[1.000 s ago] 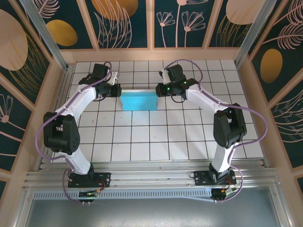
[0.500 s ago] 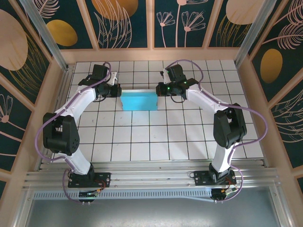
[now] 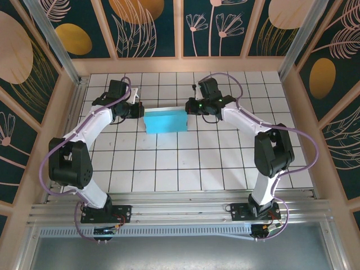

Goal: Fold the paper box

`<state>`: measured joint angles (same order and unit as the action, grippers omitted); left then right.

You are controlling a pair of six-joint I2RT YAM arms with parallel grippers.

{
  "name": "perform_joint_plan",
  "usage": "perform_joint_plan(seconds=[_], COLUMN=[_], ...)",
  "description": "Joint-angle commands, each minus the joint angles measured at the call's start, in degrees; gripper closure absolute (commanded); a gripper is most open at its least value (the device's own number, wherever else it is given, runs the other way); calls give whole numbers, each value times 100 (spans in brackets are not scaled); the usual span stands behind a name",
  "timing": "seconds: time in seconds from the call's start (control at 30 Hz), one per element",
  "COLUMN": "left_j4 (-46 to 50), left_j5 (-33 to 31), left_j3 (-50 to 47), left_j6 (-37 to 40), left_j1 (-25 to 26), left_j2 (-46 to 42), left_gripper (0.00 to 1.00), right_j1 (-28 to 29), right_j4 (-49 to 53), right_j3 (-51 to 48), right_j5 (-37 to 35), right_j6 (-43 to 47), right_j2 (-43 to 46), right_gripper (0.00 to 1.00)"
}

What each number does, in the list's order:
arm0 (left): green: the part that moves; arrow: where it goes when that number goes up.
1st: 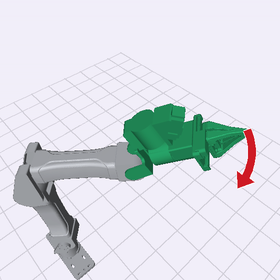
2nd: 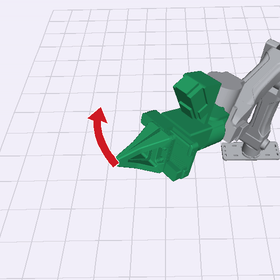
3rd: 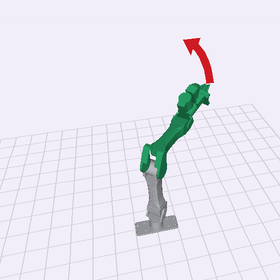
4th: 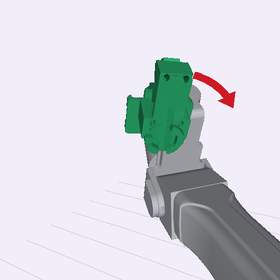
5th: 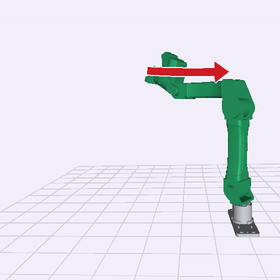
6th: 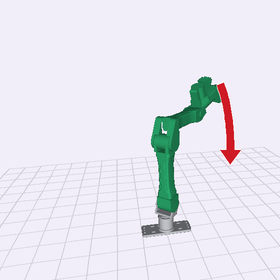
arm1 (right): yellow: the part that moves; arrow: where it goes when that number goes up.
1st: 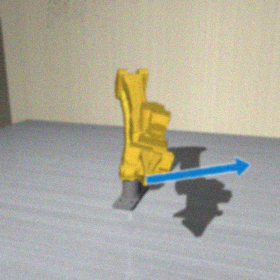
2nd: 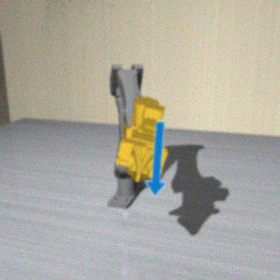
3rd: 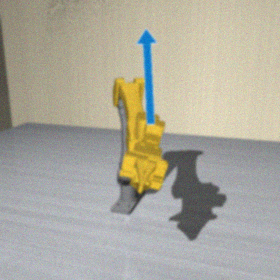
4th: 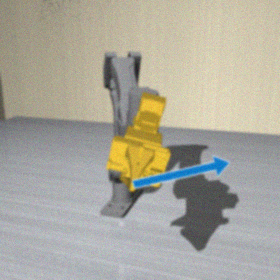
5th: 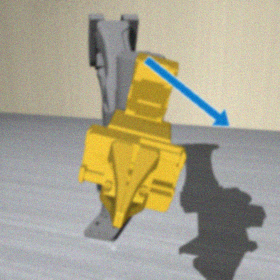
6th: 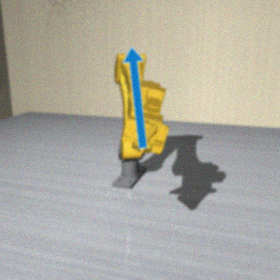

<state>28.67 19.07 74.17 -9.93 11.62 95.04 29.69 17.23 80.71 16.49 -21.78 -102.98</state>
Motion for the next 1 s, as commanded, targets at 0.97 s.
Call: perform_joint_plan(seconds=[0.97], left_j4=[-625], left_j5=[273], left_j3=[-1158], left_j6=[-482], left_j1=[25], left_j2=[-469], left_gripper=[77], right_j1=[336], right_j4=[-1238], right_j3=[-1821], right_j5=[-785], right_j6=[418], right_j2=[644], right_gripper=[97])
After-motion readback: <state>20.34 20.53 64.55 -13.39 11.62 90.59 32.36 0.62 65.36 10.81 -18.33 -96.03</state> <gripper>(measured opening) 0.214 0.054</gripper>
